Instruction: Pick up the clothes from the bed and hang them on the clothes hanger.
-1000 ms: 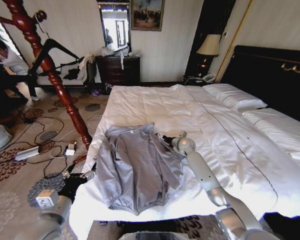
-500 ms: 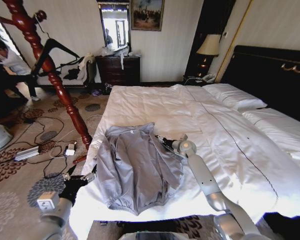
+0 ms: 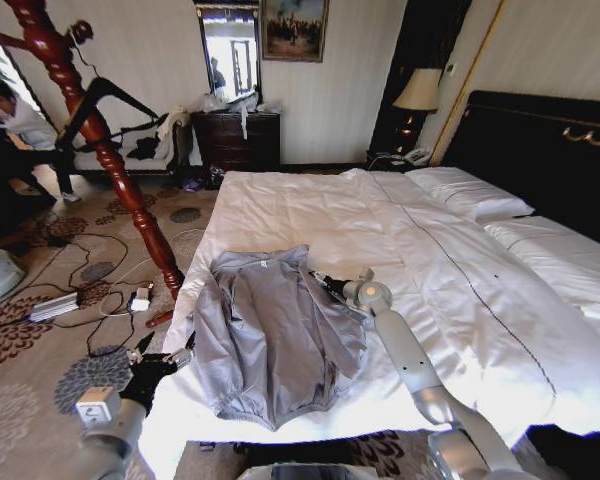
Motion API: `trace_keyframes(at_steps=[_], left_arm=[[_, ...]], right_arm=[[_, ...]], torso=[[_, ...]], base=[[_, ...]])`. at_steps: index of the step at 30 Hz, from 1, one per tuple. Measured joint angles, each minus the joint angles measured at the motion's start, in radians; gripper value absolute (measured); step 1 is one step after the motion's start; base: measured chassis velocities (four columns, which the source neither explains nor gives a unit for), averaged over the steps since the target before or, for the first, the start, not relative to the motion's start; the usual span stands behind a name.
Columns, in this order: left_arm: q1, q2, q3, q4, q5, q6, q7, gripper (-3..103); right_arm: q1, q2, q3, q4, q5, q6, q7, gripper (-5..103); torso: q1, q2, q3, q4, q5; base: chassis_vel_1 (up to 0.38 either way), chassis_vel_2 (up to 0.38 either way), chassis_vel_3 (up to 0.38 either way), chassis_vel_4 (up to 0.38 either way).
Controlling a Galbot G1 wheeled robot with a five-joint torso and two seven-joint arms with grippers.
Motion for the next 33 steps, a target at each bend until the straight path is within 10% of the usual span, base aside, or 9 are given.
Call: trace_keyframes(at_steps=[33], left_arm=[[-0.012, -0.009, 0.019, 0.008, 0.016, -0.003, 0.001, 100]], right_arm=[[0.056, 0.096, -0.02, -0.018, 0.047, -0.051, -0.016, 100]], torso=[[0.0, 0.0, 0.0, 0.0, -0.0001]], base=[[0.0, 0.0, 0.0, 0.0]])
